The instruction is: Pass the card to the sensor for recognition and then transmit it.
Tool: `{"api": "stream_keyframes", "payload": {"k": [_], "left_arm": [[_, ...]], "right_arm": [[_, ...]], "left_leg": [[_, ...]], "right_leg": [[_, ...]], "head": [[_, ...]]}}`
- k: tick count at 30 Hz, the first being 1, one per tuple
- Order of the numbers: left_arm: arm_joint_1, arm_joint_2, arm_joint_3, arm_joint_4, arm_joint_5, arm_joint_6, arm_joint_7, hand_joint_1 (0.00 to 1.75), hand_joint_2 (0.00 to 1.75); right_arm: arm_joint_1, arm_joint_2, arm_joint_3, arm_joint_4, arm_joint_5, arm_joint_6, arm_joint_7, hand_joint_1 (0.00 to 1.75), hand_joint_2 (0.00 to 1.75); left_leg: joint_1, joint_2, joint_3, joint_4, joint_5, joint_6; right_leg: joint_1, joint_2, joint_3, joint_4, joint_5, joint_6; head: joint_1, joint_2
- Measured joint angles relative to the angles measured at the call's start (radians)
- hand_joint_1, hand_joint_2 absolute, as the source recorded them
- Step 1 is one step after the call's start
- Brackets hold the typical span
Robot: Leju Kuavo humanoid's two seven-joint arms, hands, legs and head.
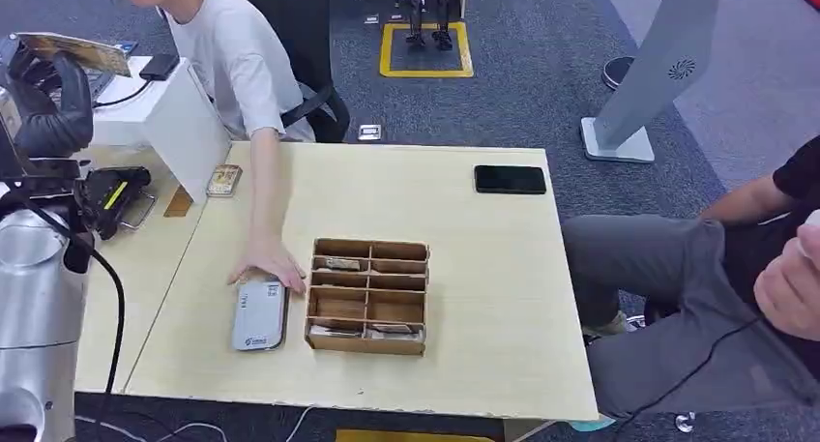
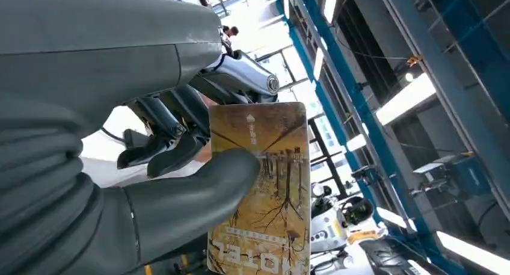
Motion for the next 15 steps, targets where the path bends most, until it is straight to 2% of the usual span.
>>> {"api": "stream_keyframes", "payload": {"k": [13,15], "left_arm": [[-0.003,0.016,0.000,-0.001,0.030,-0.002,-0.002,1.75,1.75],[-0.002,0.021,0.000,-0.001,-0.001,0.015,-0.013,1.75,1.75]], "right_arm": [[0.000,0.000,0.009,0.000,0.000,-0.001,0.000,0.00,1.75],[0.000,0.000,0.009,0.000,0.000,-0.001,-0.005,0.00,1.75]], "left_leg": [[0.000,0.000,-0.001,0.000,0.000,0.000],[0.000,0.000,-0.001,0.000,0.000,0.000]], "right_leg": [[0.000,0.000,0.000,0.000,0.000,0.000],[0.000,0.000,0.000,0.000,0.000,0.000]], "head": [[0.000,0.000],[0.000,0.000]]}}
